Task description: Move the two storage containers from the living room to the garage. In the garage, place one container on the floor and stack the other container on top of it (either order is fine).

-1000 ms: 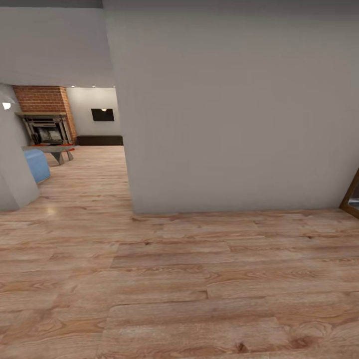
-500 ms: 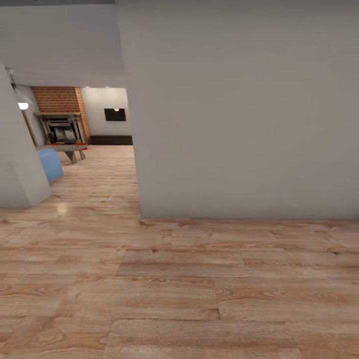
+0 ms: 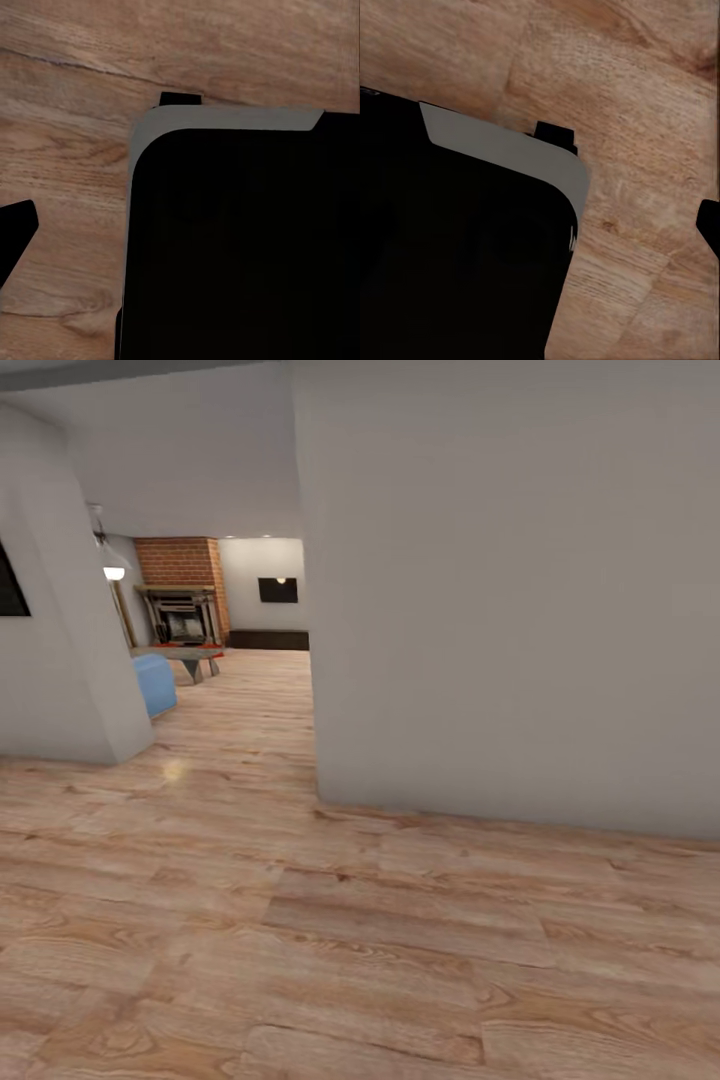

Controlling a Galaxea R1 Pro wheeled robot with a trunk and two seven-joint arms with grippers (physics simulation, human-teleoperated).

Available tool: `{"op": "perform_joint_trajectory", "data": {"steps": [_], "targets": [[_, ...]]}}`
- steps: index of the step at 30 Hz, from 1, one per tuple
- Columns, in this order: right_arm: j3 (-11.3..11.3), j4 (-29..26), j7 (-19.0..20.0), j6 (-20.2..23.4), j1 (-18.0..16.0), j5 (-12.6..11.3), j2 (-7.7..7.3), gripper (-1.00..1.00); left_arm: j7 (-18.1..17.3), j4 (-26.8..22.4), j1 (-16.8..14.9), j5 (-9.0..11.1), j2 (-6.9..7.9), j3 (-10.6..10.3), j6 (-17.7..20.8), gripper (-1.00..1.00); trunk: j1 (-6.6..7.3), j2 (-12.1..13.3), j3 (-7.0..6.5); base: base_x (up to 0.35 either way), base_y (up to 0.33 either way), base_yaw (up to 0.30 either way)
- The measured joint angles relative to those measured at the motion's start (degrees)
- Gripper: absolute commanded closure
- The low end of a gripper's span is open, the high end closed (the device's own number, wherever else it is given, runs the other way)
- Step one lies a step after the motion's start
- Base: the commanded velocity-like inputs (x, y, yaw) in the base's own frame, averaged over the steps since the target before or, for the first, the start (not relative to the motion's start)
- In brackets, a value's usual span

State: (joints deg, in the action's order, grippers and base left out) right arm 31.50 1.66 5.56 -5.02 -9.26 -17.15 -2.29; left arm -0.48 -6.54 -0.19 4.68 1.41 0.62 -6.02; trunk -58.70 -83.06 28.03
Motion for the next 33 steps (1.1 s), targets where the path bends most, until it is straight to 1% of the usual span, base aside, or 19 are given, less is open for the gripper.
{"op": "perform_joint_trajectory", "data": {"steps": [26, 33], "targets": [[0.0, 0.0, 0.0, -0.1, 0.0, 0.0, 0.00, -1.00, 0.0, 0.0, 0.0, 0.0, 0.00, 0.0, 0.0, -1.00, 0.00, 0.0, 0.00, 0.322, 0.000, 0.265], [0.0, 0.0, 0.0, -0.1, 0.0, -0.1, 0.00, -1.00, 0.0, 0.0, 0.0, 0.0, 0.00, 0.0, 0.0, -1.00, 0.00, 0.0, 0.00, 0.322, 0.000, 0.056]]}}
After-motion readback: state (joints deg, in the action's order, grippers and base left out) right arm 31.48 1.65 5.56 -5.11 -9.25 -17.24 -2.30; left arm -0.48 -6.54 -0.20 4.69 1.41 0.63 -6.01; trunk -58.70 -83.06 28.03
